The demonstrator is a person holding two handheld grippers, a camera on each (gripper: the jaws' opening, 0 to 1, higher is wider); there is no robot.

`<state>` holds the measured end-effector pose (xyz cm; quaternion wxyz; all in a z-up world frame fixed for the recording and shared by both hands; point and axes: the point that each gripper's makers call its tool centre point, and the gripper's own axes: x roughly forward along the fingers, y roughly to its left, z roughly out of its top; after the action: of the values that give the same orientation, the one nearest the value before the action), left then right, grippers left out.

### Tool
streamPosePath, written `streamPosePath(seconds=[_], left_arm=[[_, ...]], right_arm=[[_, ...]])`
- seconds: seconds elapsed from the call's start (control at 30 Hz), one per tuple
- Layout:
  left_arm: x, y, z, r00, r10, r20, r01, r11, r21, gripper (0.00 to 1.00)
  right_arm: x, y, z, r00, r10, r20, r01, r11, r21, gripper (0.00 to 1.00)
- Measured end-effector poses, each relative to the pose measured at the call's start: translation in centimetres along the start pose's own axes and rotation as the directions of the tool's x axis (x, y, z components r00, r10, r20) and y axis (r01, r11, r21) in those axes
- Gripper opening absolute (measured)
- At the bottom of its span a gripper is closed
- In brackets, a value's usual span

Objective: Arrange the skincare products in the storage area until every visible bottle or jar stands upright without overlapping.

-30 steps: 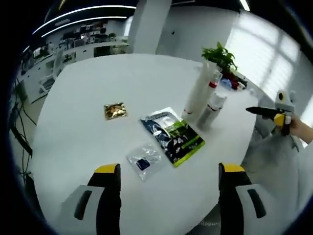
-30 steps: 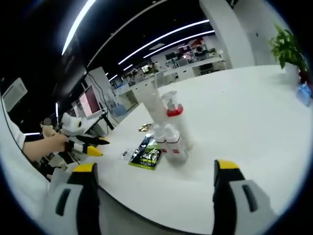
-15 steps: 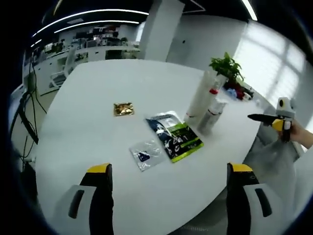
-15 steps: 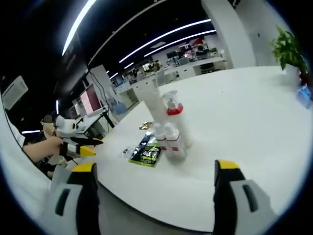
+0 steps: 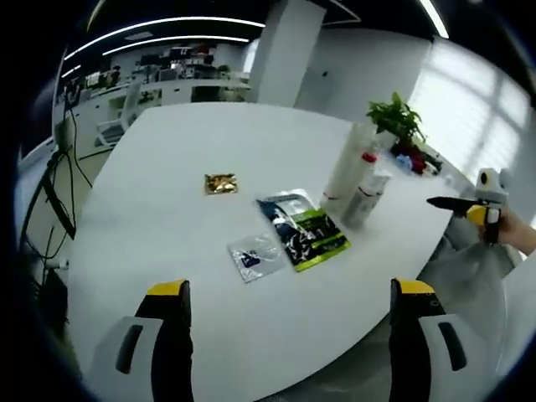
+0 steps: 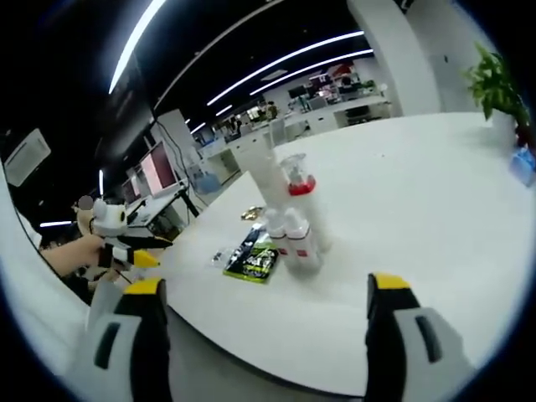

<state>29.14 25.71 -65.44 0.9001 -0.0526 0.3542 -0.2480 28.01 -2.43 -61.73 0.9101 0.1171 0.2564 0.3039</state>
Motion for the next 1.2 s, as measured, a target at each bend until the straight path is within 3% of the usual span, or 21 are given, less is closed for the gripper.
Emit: streamPosePath(seconds=[0.67, 1.2], left_arm=[[0.6, 0.7, 1.0, 1.0, 0.021, -0.021, -0.02, 0.999, 0.039, 0.97], [3.8, 3.1, 5.1, 0.997, 0.045, -0.068, -0.036, 0.991, 0.13, 0.97]], right_arm=[[0.0, -0.3, 0.0, 1.0, -0.015, 0.005, 0.015, 1.0, 0.001, 0.99], [0.6, -1.2, 0.7, 0.999, -0.032, 0.019, 0.032, 0.999, 0.016, 0.99]])
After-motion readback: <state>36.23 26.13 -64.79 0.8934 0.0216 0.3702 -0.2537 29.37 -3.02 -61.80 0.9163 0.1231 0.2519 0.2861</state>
